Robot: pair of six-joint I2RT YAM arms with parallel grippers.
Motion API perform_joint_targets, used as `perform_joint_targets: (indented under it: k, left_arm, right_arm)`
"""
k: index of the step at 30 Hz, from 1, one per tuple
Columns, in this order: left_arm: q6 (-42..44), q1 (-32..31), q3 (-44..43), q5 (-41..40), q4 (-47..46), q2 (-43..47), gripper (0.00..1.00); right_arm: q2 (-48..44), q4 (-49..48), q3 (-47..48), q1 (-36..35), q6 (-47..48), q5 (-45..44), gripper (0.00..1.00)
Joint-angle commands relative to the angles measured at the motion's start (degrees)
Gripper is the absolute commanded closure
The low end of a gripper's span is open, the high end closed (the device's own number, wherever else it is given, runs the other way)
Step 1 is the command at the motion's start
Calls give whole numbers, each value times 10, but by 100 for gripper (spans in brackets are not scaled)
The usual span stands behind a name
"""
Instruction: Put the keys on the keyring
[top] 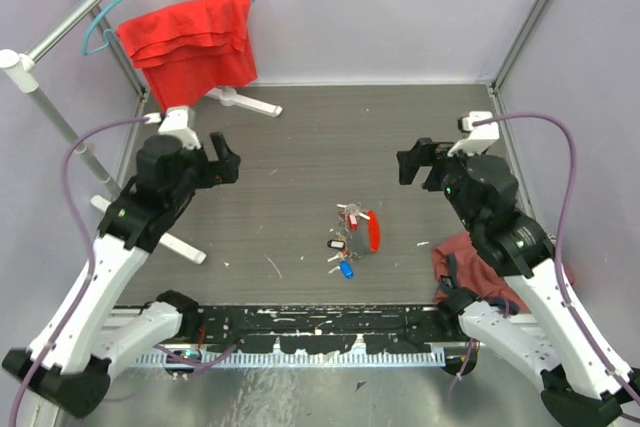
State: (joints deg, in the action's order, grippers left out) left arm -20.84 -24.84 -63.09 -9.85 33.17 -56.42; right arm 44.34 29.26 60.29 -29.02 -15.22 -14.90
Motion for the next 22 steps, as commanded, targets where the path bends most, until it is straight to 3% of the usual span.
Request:
perform_joint_targets:
  k: [1, 14, 22]
  left_arm:
    - [-3, 0, 67, -83, -44, 92, 2]
    - [-68, 0, 219, -148, -50, 296, 2]
    - [-68, 1, 233, -166, -44, 305, 2]
  right_arm:
    - [-50, -51, -5, 1, 16, -75, 0]
    - [-219, -51, -158, 1, -12, -131, 0]
    - [-216, -40, -157, 1, -31, -146, 0]
